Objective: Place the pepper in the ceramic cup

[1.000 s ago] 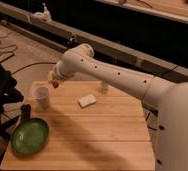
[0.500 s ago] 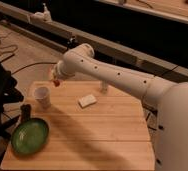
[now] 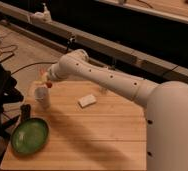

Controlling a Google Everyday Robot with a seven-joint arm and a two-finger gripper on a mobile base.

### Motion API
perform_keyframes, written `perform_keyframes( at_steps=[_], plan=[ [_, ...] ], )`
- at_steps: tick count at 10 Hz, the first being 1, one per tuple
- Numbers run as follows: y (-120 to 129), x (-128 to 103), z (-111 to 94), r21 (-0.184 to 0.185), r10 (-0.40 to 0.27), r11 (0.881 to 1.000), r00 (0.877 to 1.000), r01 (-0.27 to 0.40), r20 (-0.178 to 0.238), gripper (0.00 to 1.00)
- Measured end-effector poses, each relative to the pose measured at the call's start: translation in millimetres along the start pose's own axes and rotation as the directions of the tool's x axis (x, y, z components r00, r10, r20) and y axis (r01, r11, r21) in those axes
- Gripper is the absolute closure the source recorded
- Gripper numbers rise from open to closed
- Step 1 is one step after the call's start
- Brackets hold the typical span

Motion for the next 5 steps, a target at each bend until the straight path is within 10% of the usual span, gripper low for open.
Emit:
perform_keyframes(
  at_steps=[5],
  plan=[
    [31.6,-19.8,44.0,-0.149,-0.037,0.988,0.998,0.044,0.050,1.00]
  ],
)
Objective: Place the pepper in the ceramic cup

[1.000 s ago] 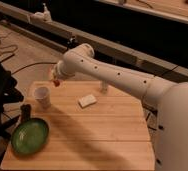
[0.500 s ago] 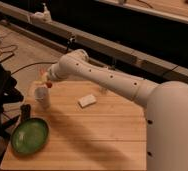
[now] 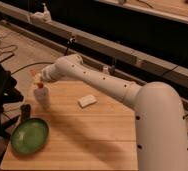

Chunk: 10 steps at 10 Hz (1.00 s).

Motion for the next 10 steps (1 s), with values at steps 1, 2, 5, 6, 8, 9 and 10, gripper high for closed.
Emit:
perform_keyframes(
  at_steps=[1,2,5,6,8,9,10],
  plan=[
    [8.4,-2.4,6.8,-0.024,-0.019,1.000,1.000,0.020,0.005,1.00],
    [20.8,-4.4,14.0,-0.051,-0.043,0.998,0.999,0.044,0.007,1.00],
    [21.3,-5.2,14.2,-0.056,-0.048,0.997,0.999,0.049,0.010,1.00],
    [21.1,-4.7,14.5,-0.054,-0.049,0.997,0.999,0.050,0.007,1.00],
    [13.6,2.5,16.0,-0.031,-0.050,0.998,0.999,0.050,-0.008,1.00],
    [5.3,8.4,16.4,-0.015,-0.042,0.999,0.999,0.042,-0.013,1.00],
    [-6.1,16.9,16.5,0.004,-0.023,1.000,1.000,0.023,-0.017,1.00]
  ],
)
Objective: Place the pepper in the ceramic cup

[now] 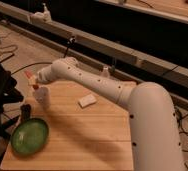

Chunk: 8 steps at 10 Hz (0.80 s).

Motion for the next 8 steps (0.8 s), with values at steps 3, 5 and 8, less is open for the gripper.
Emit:
perform_keyframes(
  at_steps=[3,5,8],
  plan=[
    [-10.1,7.6,3.1,0.011,0.025,1.000,0.999,-0.025,0.027,1.00],
    [-13.1,11.9,9.8,0.009,0.030,0.999,0.999,-0.030,0.044,1.00],
    [-15.9,15.5,24.1,0.004,0.016,1.000,0.997,-0.016,0.070,0.96]
  ],
)
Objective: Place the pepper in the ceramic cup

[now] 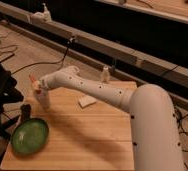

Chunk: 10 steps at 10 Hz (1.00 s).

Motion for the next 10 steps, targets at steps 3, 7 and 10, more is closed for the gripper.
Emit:
perform_keyframes(
  at_steps=[3,7,10],
  plan=[
    [-6.5,-3.7,8.1,0.008,-0.033,0.999,0.999,0.032,0.033,0.67],
    [-9.5,-0.7,14.5,0.010,-0.045,0.999,0.997,0.044,0.060,0.28],
    [-10.2,0.0,12.2,0.004,-0.041,0.999,0.995,0.041,0.090,0.20]
  ],
)
